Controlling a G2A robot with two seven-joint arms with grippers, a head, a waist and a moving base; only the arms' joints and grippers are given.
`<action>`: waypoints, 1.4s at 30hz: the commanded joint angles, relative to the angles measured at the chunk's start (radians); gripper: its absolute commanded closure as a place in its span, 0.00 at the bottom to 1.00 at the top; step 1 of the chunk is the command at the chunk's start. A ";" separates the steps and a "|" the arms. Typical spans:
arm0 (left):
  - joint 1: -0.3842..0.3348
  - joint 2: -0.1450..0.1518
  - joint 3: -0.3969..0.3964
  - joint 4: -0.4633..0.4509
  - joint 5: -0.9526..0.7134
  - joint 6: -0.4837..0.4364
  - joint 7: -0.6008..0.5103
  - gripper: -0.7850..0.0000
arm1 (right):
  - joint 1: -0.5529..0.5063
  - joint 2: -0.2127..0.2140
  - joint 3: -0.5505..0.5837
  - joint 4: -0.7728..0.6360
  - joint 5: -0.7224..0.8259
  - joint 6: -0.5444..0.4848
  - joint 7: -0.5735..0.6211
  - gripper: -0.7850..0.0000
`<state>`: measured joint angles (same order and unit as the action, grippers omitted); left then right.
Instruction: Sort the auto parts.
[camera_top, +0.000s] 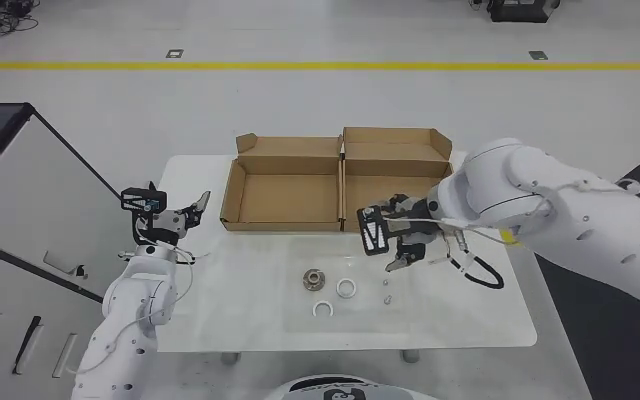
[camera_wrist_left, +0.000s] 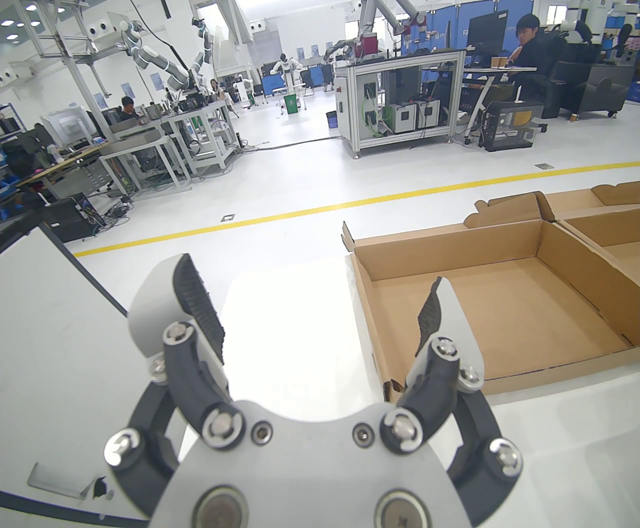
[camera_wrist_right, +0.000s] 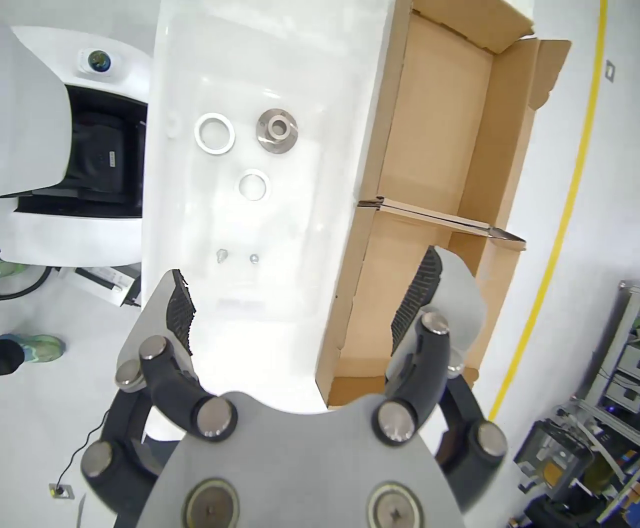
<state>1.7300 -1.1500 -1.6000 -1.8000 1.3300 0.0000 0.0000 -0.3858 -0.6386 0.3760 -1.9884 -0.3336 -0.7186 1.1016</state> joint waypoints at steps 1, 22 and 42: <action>0.000 0.000 0.000 0.000 0.000 0.000 0.000 0.00 | 0.035 -0.002 -0.052 0.007 0.013 0.006 0.006 0.00; 0.000 0.000 0.000 0.000 0.000 0.000 0.000 0.00 | 0.047 -0.041 -0.206 0.119 0.039 0.050 0.043 0.00; 0.000 0.000 0.000 0.000 0.000 0.000 0.000 0.00 | -0.064 -0.092 -0.204 0.181 -0.016 0.073 0.032 0.00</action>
<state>1.7300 -1.1500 -1.6000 -1.8000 1.3300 0.0000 0.0000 -0.4466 -0.7298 0.1712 -1.8076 -0.3513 -0.6459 1.1326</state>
